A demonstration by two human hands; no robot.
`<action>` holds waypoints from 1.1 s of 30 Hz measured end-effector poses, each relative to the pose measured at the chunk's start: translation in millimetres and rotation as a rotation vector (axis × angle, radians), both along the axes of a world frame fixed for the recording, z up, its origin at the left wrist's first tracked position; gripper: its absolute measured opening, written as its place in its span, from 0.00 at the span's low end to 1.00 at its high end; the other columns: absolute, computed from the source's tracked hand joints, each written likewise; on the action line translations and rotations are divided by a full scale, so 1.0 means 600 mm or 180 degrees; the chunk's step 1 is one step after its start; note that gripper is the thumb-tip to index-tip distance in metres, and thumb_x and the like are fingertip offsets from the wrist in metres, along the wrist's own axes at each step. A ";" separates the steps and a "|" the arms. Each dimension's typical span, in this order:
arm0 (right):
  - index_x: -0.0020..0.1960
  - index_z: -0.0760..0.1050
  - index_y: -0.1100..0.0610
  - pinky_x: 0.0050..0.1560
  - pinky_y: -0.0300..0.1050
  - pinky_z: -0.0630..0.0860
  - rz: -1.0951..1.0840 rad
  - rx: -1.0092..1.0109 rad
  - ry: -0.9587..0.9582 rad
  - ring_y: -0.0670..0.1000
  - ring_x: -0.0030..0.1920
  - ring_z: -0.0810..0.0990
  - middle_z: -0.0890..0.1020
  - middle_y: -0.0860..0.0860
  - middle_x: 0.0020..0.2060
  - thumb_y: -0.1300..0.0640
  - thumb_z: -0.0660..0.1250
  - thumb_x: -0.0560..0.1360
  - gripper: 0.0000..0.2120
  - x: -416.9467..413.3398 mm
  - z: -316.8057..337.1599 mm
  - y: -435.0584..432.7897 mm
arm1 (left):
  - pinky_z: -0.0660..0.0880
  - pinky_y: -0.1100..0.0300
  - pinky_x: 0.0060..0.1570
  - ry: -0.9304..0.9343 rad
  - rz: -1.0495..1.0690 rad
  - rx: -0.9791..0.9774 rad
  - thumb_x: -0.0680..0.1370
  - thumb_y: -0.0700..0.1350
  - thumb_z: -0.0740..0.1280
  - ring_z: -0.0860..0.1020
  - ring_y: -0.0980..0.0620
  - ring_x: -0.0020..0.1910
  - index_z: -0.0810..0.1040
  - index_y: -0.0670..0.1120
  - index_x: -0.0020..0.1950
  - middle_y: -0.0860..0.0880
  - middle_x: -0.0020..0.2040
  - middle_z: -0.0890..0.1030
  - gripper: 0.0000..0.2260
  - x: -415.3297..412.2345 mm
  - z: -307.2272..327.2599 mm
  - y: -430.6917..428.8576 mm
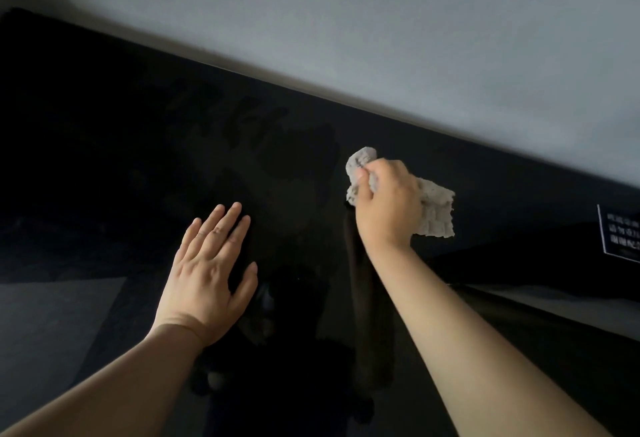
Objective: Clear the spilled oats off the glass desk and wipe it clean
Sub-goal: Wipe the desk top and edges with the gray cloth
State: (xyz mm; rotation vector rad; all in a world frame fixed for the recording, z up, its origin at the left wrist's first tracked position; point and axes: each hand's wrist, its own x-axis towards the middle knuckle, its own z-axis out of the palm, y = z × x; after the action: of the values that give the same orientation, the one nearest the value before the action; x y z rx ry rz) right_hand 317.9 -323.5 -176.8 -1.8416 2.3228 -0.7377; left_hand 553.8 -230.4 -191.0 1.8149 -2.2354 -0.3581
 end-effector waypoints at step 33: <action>0.46 0.79 0.54 0.44 0.44 0.71 0.0222 -0.0162 -0.0402 0.51 0.47 0.78 0.80 0.48 0.45 0.54 0.66 0.77 0.05 0.011 0.033 0.146 | 0.47 0.52 0.76 -0.0013 0.0071 -0.0128 0.77 0.57 0.51 0.54 0.49 0.77 0.64 0.43 0.75 0.47 0.77 0.60 0.29 -0.002 -0.003 0.005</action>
State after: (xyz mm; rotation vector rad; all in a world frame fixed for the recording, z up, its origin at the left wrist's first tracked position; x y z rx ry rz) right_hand 324.4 -236.2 -157.2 -1.8285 2.1705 -0.8840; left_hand 552.4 -227.4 -192.8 1.8202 -2.2073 -0.3034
